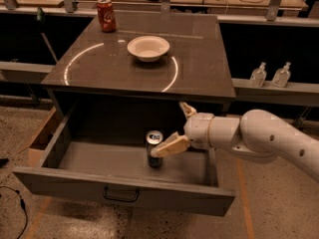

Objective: Place redbull can into top drawer

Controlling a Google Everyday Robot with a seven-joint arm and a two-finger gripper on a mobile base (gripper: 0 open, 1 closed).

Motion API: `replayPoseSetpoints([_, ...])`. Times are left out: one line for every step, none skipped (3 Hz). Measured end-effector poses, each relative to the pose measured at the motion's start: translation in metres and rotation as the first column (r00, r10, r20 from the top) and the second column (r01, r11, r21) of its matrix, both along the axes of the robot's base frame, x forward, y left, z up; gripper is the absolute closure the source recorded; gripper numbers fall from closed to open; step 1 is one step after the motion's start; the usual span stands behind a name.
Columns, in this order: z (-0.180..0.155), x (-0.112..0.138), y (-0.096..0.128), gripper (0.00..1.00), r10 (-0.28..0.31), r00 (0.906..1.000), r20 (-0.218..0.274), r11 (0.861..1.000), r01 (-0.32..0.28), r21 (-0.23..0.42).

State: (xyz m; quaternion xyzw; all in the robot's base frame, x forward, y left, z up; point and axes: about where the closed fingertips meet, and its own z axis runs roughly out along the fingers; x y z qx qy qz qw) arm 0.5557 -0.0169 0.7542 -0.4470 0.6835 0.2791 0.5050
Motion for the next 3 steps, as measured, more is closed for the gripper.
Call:
replayPoseSetpoints([0.022, -0.005, -0.025, 0.0, -0.009, 0.9954, -0.095, 0.997, 0.016, 0.077])
replayPoseSetpoints([0.017, -0.027, -0.022, 0.0, 0.099, 0.9359, -0.338, 0.963, -0.005, 0.269])
replayPoseSetpoints([0.043, -0.055, -0.029, 0.0, 0.228, 0.8706, -0.436, 0.923, -0.051, 0.38])
